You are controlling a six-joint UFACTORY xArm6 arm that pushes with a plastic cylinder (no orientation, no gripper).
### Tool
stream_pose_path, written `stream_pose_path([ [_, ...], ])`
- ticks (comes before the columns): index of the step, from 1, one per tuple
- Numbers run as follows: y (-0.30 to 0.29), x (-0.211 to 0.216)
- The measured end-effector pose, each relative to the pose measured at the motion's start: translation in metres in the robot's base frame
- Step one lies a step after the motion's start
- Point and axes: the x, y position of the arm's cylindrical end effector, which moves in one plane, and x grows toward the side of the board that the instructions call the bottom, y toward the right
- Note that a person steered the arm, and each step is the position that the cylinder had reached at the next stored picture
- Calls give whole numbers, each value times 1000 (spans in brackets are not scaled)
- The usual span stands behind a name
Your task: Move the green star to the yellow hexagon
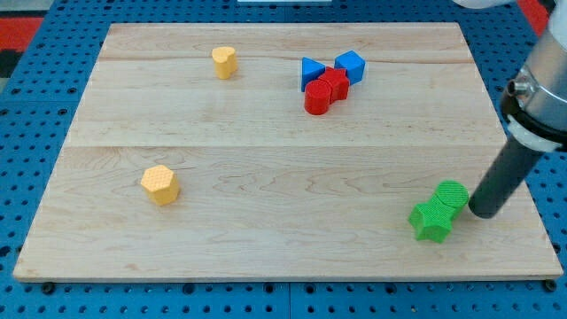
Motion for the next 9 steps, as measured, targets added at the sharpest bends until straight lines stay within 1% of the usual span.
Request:
stream_pose_path([
  [1, -18, 9],
  [2, -107, 9],
  [3, -163, 8],
  [4, -178, 8],
  [5, -232, 9],
  [6, -308, 6],
  [7, -318, 7],
  [9, -388, 3],
])
